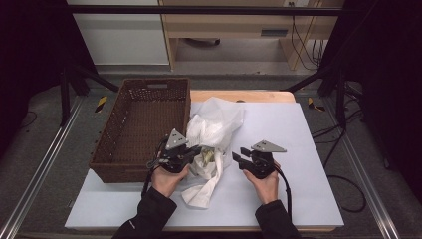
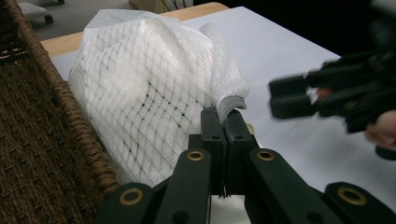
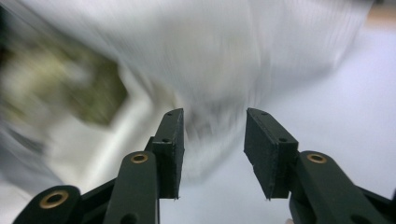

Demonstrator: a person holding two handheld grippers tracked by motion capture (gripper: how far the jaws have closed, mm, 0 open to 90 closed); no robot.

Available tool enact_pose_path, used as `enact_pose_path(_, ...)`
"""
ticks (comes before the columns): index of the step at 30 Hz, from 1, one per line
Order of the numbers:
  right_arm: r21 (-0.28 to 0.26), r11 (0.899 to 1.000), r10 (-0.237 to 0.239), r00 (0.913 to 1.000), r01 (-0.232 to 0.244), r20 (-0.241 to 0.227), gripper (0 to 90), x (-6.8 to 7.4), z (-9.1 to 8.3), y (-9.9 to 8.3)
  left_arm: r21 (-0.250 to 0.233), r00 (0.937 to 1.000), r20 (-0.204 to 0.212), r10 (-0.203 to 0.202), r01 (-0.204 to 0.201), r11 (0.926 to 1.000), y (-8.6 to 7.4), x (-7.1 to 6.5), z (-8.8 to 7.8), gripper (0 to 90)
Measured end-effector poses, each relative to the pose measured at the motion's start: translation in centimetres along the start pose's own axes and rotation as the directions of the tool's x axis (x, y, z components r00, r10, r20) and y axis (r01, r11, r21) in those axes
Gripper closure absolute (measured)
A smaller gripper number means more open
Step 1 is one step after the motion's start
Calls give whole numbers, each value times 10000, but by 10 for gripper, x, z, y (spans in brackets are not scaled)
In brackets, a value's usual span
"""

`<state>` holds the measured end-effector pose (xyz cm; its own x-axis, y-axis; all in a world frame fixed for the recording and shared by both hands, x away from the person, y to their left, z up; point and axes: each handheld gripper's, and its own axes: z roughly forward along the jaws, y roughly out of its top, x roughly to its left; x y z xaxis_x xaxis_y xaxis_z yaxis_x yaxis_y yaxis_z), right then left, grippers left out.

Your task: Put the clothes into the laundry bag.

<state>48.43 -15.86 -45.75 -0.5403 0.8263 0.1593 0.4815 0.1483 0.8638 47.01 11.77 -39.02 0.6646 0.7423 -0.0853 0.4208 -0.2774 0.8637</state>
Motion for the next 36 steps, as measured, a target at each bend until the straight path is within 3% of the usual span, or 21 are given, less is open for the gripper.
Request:
enact_pose_path(3,1053,9942,-229,9997,225,17,544,6,24,-14,-9,10000,-10,-24,24,10000,0,1,0,893)
enact_pose_path(5,1198,9924,-269,9996,264,32,568,13,38,-17,-34,10000,-38,-32,32,10000,0,2,-1,892)
enact_pose_path(6,1377,9901,-308,9991,266,286,587,15,41,-16,-31,10000,-35,-32,32,10000,0,2,-1,892)
enact_pose_path(8,1598,9870,-249,9980,153,583,680,14,44,-14,-55,10000,-86,-16,15,10000,0,3,-1,892)
enact_pose_path(10,1675,9856,-401,9942,229,998,853,14,46,-13,-57,9999,-99,-54,54,10000,0,5,-1,892)
enact_pose_path(11,1675,9856,-401,9942,229,998,853,14,46,-13,-57,9999,-99,-54,54,10000,0,5,-1,892)
enact_pose_path(12,1673,9859,-100,9963,-43,850,900,12,45,-13,-82,9999,-124,-68,67,9999,0,5,-1,892)
enact_pose_path(14,1749,9846,-237,9951,65,961,900,12,42,-13,-115,9998,-181,-13,11,9999,1,5,-2,892)
enact_pose_path(17,1339,9910,-134,9967,26,797,900,8,28,-13,-146,9998,-197,-13,10,9999,2,5,-4,892)
enact_pose_path(19,1011,9943,-464,9901,331,1324,900,3,9,-8,-146,9998,-193,12,-14,9999,4,4,-4,892)
enact_pose_path(22,559,9984,-203,9864,113,1633,900,-15,-21,-3,-126,9998,-178,116,-118,9999,5,2,-4,892)
enact_pose_path(23,459,9988,104,9905,-168,1369,900,-20,-25,-3,-171,9998,-155,93,-96,9998,7,1,-1,892)
enact_pose_path(25,455,9986,209,9947,-256,1007,900,-20,-21,-7,-199,9998,-149,108,-111,9997,8,0,0,891)
enact_pose_path(26,706,9973,133,9967,-190,798,872,-15,-11,-11,-152,9994,-274,234,-238,9996,9,-1,1,891)
enact_pose_path(29,952,9952,177,9987,-222,482,710,-4,11,-17,-184,9994,-279,227,-232,9996,7,1,0,890)
enact_pose_path(33,996,9932,540,9960,-611,716,609,-1,26,-19,-281,9997,-229,117,-124,9995,4,4,-1,888)
enact_pose_path(36,1311,9886,612,9935,-736,960,607,0,33,-19,-357,9997,-216,66,-74,9993,2,4,1,888)
